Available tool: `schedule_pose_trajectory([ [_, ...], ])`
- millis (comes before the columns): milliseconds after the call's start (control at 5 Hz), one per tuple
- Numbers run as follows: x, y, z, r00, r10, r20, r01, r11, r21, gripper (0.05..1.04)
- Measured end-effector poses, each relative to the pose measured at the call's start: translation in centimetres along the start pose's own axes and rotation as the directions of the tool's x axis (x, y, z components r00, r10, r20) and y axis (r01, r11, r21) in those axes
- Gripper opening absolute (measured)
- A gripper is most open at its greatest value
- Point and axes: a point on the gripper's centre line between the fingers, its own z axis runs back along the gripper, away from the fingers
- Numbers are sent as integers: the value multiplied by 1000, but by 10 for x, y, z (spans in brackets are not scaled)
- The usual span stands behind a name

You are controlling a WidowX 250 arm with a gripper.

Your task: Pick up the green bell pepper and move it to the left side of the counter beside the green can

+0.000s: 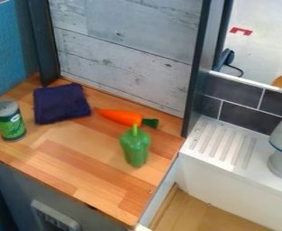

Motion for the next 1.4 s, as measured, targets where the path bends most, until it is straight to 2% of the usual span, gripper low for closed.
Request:
schedule_pose_trajectory([
  [200,-2,0,-6,1000,-1,-24,0,1000,-4,1001],
  [400,-8,-21,-13,997,-23,-79,15,995,-98,1001],
  [600,-23,-56,-27,999,3,-51,-8,995,-98,1001],
  [800,-26,-87,-36,999,-21,-34,17,994,-106,1001],
  [1000,-30,-126,-50,996,-78,-45,73,992,-102,1001],
  [1200,-33,-153,-62,990,-119,-78,108,985,-133,1001],
  [1400,-31,-174,-69,985,-152,-80,139,979,-149,1001],
])
